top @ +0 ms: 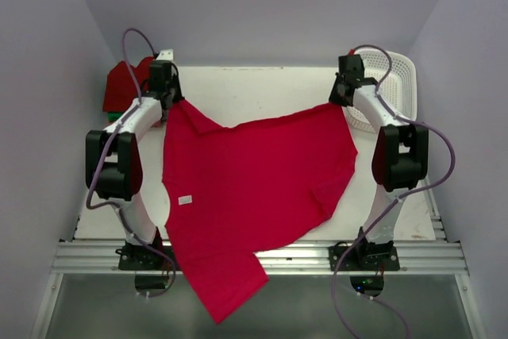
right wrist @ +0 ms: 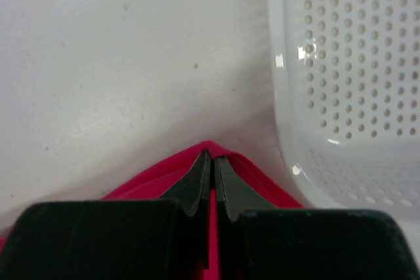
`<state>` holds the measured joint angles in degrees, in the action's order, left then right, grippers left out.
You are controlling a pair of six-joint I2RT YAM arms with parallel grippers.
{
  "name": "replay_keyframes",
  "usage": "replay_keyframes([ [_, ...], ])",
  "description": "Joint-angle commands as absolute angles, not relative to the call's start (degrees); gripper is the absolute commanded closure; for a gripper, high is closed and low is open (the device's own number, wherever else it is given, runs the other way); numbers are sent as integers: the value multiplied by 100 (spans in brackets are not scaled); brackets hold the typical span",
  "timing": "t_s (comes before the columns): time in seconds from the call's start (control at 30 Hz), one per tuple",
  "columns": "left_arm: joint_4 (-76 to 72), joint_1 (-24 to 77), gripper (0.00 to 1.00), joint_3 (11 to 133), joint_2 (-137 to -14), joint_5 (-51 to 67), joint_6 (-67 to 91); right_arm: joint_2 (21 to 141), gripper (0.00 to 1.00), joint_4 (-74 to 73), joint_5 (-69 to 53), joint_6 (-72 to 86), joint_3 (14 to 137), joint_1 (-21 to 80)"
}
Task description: Fold and stack the t-shirts
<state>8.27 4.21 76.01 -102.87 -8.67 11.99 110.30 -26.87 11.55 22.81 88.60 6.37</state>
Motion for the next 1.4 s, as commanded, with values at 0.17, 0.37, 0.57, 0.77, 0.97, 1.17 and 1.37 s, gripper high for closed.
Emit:
replay_keyframes([
  [0.17, 746, 316, 100, 10061, -12143, -458, 1064, 12698, 100, -3161, 2161, 2249, 11351, 589],
  [0.37, 1116, 308, 100, 11521, -13164, -203, 1090, 13877, 100, -4130, 2732, 2706, 12804, 404],
  [0.57, 1090, 290, 100, 11760, -13403, -150, 1037, 13695, 100, -4272, 3566, 3199, 12430, 211],
  [0.77, 1046, 167, 100, 11707, -13561, -26, 1090, 13552, 100, -4078, 3709, 3208, 12234, 193],
  [0.97, 888, 88, 100, 11742, -13675, 131, 1142, 13684, 100, -3542, 2901, 2875, 12444, 202],
  [1.17, 239, 70, 100, 11585, -13624, 578, 1353, 13869, 100, -2955, 2873, 2839, 12604, 281],
  [1.37, -1334, 79, 26, 10443, -12834, 1423, 1766, 13062, 61, -1498, 3050, 2524, 11289, 518],
])
